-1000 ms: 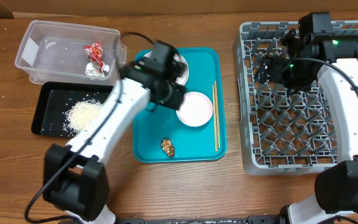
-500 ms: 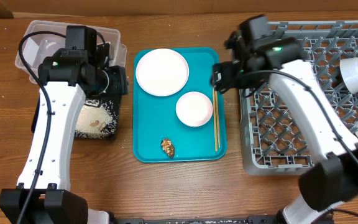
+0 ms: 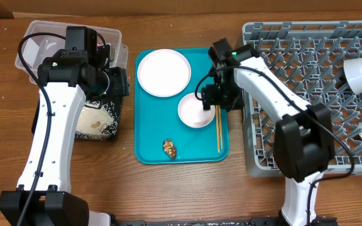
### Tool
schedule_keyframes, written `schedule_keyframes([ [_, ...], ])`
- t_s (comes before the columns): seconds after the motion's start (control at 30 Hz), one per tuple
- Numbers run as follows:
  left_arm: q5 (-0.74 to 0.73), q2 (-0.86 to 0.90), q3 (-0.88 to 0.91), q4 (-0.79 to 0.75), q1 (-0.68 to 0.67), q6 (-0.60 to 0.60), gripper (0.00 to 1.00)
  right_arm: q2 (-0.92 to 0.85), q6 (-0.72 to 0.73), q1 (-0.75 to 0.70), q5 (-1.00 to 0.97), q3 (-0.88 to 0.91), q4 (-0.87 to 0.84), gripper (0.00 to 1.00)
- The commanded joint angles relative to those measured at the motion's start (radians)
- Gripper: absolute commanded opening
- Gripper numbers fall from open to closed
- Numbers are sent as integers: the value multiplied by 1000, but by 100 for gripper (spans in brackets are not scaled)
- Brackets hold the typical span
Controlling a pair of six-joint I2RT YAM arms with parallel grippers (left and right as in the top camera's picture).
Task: Sort waste into correct bins and load items into the dishwasher
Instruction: 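Grasp the pink bowl with the right gripper and place it in the rack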
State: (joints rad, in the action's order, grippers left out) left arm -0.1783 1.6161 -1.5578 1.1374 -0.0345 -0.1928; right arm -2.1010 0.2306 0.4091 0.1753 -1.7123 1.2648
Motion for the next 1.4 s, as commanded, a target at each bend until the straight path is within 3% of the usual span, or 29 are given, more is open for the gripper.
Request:
schedule_keyframes([
  [0.0,3,-6,-15,0,2,-17,61,-27,6,0,-6,0,0,71],
  [0.27,3,-6,-15,0,2,-17,61,-45,10,1,-6,71,-50,58],
  [0.47,3,-6,-15,-1,2,-17,61,-45,10,1,-2,75,-56,32],
  [0.53,3,-6,-15,-1,2,-17,61,-44,10,1,-2,73,-55,4],
  [0.7,3,-6,-15,-1,2,-17,62,-23,6,-10,-12,3,1,4],
  [0.97,3,-6,-15,-1,2,-16,62,178,6,-82,-284,-268,56,4],
  [1.13,3,-6,-15,-12,2,-16,62,277,6,-192,-655,-293,-98,4],
  [1.3,3,-6,-15,-18,2,-16,62,258,7,-304,-1165,-289,-217,4],
  [1.37,3,-6,-15,-18,2,-16,62,242,7,-342,-1284,-285,-286,4],
])
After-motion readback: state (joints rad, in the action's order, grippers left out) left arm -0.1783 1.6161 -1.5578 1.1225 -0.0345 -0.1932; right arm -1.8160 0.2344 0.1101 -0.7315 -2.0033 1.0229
